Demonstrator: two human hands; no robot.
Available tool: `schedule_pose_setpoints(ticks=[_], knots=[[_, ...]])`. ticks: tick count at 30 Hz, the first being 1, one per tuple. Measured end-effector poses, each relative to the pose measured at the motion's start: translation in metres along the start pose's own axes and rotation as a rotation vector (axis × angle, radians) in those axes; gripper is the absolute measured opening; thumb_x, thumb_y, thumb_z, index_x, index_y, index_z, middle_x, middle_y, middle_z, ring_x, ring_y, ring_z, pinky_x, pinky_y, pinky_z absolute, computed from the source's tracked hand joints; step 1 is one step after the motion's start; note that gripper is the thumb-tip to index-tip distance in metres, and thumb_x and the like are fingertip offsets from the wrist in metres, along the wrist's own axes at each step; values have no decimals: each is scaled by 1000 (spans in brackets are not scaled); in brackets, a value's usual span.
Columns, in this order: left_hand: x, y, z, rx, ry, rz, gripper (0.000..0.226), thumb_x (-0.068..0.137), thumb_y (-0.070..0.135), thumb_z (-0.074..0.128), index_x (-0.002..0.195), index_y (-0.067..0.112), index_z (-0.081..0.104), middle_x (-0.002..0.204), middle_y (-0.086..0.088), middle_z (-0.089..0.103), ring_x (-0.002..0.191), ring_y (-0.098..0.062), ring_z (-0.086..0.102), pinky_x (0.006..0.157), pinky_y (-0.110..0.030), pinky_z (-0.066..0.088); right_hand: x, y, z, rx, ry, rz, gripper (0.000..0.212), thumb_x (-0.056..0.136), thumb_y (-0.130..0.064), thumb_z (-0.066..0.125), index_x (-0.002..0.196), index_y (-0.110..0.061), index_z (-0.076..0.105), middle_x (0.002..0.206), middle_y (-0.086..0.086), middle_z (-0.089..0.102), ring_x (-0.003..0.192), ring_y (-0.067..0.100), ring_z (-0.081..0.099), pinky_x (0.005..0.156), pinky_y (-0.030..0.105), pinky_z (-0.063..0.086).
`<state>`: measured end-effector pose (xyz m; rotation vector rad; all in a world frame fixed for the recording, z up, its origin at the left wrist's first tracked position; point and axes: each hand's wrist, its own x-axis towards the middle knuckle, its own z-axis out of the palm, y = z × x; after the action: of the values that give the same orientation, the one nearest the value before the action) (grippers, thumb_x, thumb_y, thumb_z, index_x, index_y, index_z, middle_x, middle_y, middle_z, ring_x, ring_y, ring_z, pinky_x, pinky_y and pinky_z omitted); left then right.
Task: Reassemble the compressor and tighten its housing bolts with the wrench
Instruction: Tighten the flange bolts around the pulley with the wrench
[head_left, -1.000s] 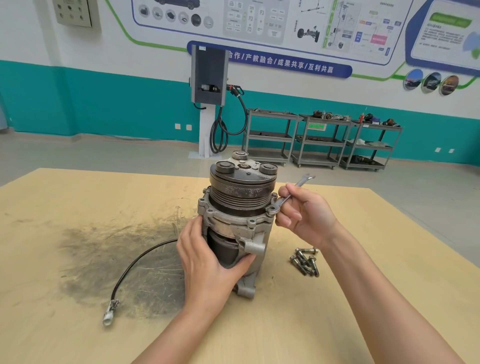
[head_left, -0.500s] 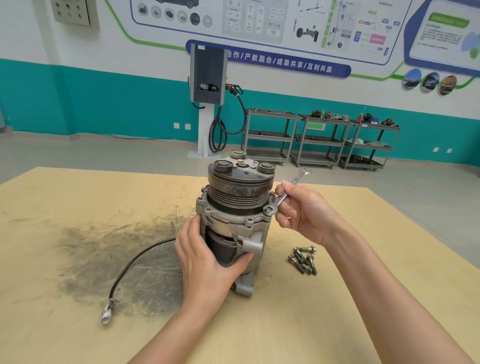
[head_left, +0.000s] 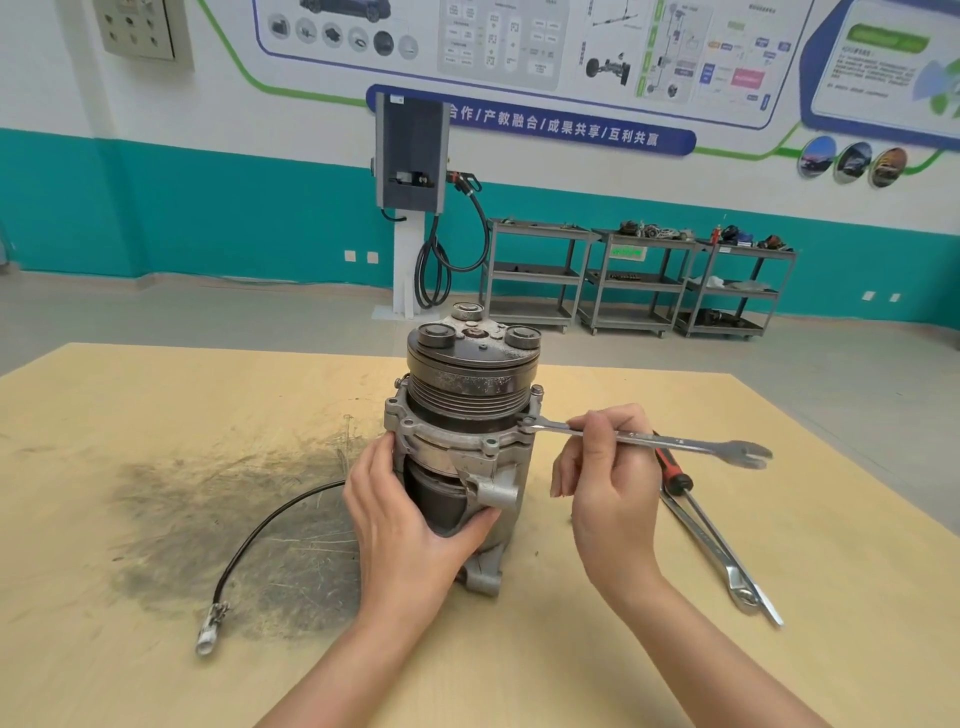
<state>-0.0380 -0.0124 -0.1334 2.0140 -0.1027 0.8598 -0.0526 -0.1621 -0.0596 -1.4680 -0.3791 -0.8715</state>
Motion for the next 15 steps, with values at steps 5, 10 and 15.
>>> schedule_pose_setpoints(ticks=[5, 10, 15], knots=[[1, 1, 0, 14, -2, 8, 118, 56, 45, 90, 146, 0, 29, 145, -16, 33, 136, -32, 26, 113, -39, 21, -6, -10, 7, -282, -70, -263, 14, 98, -36, 44, 84, -34, 41, 56, -16, 45, 43, 8, 43, 41, 30, 38], [1, -2, 2, -18, 16, 17, 117, 59, 63, 78, 147, 6, 26, 145, -13, 32, 134, -30, 27, 110, -39, 22, 2, -18, 7, -778, -108, -679, 41, 102, -34, 44, 75, -9, 62, 49, -6, 50, 35, 11, 42, 32, 27, 35], [3, -6, 10, -71, 112, 14, 103, 60, 63, 66, 145, 22, 24, 141, -1, 32, 131, -26, 31, 108, -35, 24, -5, -22, 19, -1109, -160, -798, 29, 86, -24, 71, 63, -16, 54, 50, -5, 43, 38, 15, 37, 41, 24, 27]])
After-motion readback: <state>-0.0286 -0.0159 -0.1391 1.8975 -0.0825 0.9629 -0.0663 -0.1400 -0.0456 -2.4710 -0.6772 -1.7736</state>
